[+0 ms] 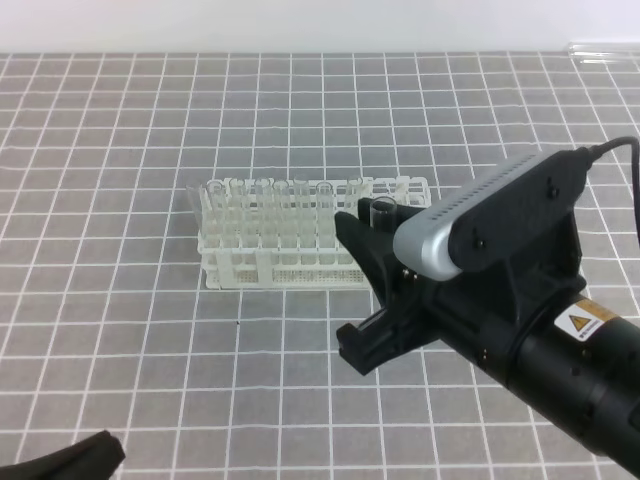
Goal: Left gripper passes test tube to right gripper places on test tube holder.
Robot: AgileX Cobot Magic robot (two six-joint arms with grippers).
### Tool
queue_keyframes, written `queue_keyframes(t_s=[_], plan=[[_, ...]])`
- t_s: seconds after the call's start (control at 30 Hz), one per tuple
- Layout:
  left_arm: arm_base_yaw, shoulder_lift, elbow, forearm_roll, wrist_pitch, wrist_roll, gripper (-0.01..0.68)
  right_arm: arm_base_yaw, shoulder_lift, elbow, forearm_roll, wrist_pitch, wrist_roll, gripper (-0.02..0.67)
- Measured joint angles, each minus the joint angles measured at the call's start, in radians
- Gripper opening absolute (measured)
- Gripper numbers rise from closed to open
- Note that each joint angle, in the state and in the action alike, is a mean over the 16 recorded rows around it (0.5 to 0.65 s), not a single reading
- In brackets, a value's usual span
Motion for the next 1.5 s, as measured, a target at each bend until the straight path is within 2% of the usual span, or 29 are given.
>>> queue_keyframes(t_s=[0.83, 1.2, 1.37, 1.5], plan=[[-0.001, 0.001, 0.032, 0.003, 0.079, -0.001, 0.0, 0.0, -0.002, 0.0, -0.007, -0.003, -0.001, 0.089], [-0.001, 0.001, 0.033, 0.003, 0.078, -0.001, -0.001, -0.019, -0.003, 0.0, 0.009, -0.033, -0.07, 0.089], [-0.001, 0.0, 0.031, 0.003, 0.079, -0.001, 0.0, -0.069, 0.012, 0.001, -0.095, -0.058, -0.008, 0.089], [0.0, 0.0, 0.031, 0.003, 0.079, -0.001, 0.0, -0.147, 0.047, 0.002, -0.288, -0.084, 0.176, 0.089]])
